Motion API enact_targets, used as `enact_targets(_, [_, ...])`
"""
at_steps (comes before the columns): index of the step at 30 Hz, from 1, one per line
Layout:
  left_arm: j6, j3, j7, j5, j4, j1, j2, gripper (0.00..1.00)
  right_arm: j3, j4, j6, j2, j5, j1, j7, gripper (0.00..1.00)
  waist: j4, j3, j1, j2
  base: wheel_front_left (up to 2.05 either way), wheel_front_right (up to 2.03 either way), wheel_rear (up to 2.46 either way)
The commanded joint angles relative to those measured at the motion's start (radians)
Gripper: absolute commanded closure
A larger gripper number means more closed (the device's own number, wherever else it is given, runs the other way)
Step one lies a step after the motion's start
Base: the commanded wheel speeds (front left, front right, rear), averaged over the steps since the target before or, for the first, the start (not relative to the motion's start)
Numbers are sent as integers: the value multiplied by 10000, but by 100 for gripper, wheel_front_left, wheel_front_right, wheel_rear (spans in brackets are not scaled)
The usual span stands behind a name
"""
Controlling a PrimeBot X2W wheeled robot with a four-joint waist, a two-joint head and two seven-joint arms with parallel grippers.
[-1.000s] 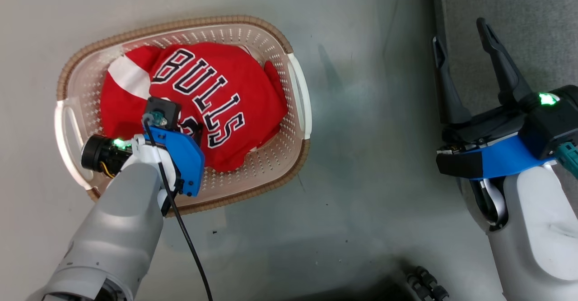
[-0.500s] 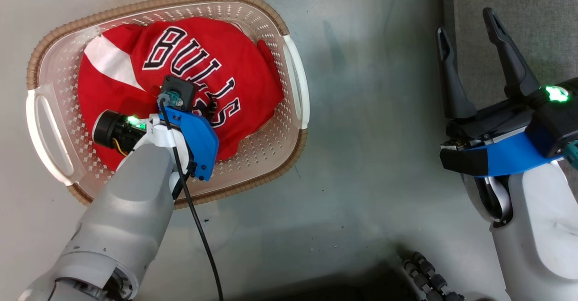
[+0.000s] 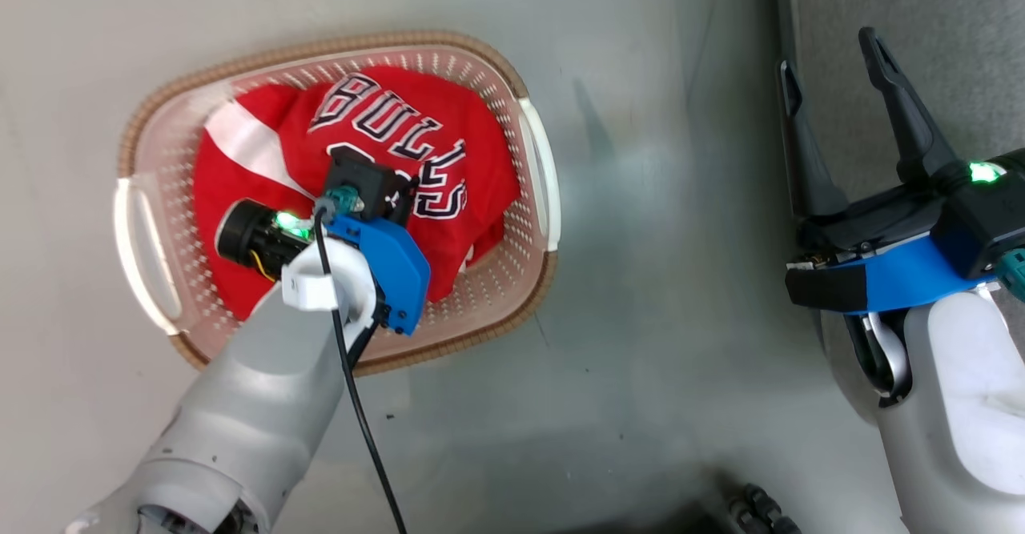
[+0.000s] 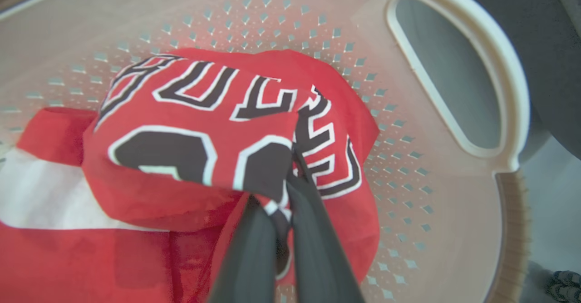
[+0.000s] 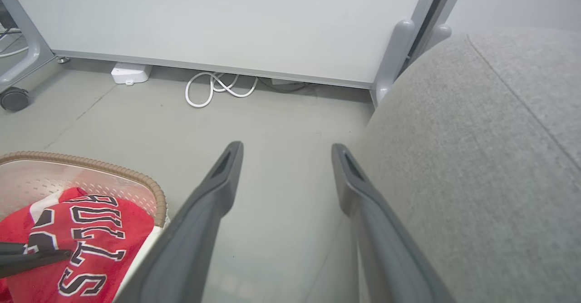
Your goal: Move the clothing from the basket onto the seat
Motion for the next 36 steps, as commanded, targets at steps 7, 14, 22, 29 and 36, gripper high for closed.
enact_targets(7, [-10, -374, -831, -975, -559, 604, -118, 100, -77, 302, 3, -62, 97, 495, -35, 0, 520, -1633, 0, 0, 0, 0, 0])
enact_targets(14, [-10, -458, -1050, -1100, -1693, 924, 87, 100, -127, 571, 3, -76, 38, 1015, -35, 0, 877, -3049, 0, 0, 0, 0, 0])
enact_targets(22, [-10, 732, -1050, -230, -3607, 1962, 367, 100, -211, 912, 3, 21, 65, 1788, -35, 0, 1141, -4730, 0, 0, 0, 0, 0])
enact_targets(29, [-10, 1687, -1050, 779, -4911, 2569, 345, 100, -247, 1132, 3, 81, 35, 2495, -36, 0, 1322, -6093, 0, 0, 0, 0, 0])
enact_targets(36, [-10, 2030, -1051, 1404, -5944, 2640, 184, 100, -300, 1304, 4, 236, -2, 3148, -35, 0, 1411, -7242, 0, 0, 0, 0, 0])
